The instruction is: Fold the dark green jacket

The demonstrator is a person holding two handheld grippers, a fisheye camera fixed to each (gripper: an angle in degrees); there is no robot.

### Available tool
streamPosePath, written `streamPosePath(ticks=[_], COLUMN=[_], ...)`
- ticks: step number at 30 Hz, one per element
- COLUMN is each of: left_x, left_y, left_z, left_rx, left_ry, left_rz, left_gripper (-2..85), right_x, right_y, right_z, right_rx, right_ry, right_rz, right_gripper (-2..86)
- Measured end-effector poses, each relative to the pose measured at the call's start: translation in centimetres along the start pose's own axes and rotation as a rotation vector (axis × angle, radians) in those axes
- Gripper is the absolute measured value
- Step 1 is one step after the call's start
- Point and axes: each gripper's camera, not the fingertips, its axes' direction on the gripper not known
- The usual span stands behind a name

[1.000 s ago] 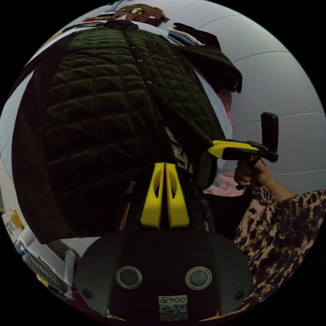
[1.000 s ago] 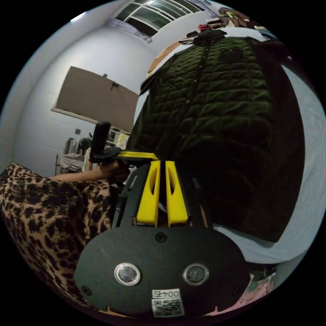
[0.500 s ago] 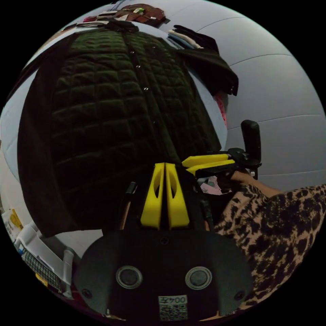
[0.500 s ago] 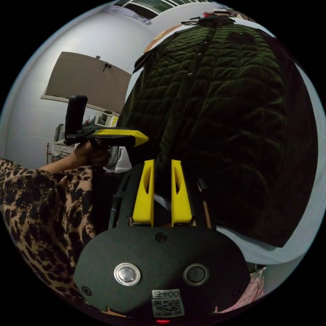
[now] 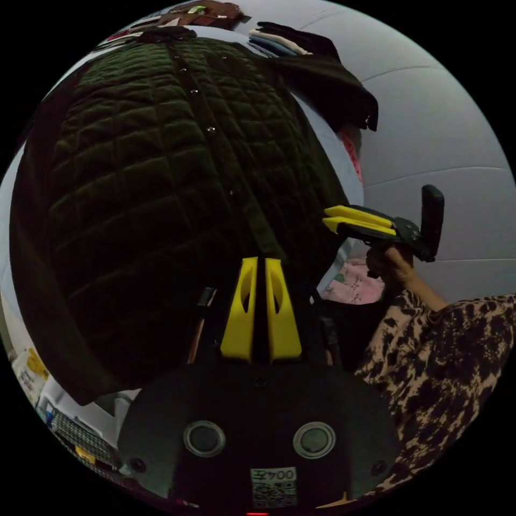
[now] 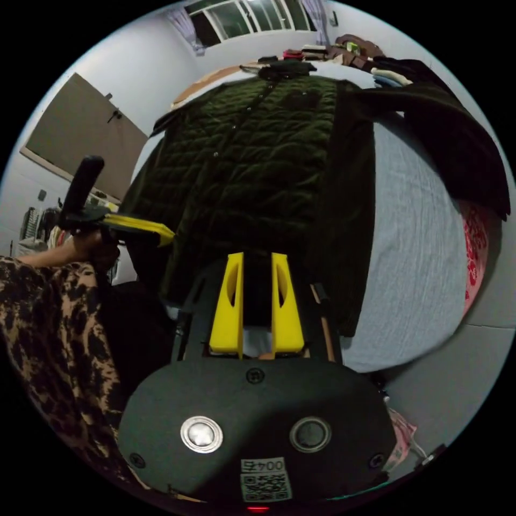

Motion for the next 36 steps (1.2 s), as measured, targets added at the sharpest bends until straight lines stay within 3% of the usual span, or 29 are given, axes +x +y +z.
streamPosePath(ticks=[3,8,13,20,26,36], left_x=[-0.9,-5.3,-11.1,-16.5,-18.4,-22.7], left_y=[0.5,1.1,0.2,-3.9,-6.0,-12.8], left_z=[-2.6,-10.2,-17.0,-25.3,-30.0,-36.6], left_rx=[0.074,0.286,0.372,0.336,0.370,0.396], left_ry=[-0.007,-0.033,-0.109,-0.173,-0.098,-0.166], left_rz=[-0.018,-0.154,-0.279,-0.306,-0.296,-0.151], left_gripper=[2.0,2.0,1.9,2.0,2.1,3.8], right_x=[-0.6,-2.2,-2.6,-2.6,-3.2,-2.8], right_y=[-1.2,-4.6,-7.1,-10.5,-12.9,-13.8], right_z=[-0.2,1.7,2.0,2.5,3.0,2.8], right_rx=[0.038,-0.116,-0.208,-0.328,-0.411,-0.405], right_ry=[-0.036,0.051,0.057,0.083,0.123,0.096], right_rz=[0.033,0.011,0.091,0.213,0.275,0.390], right_gripper=[9.2,9.8,8.0,5.5,5.9,5.7])
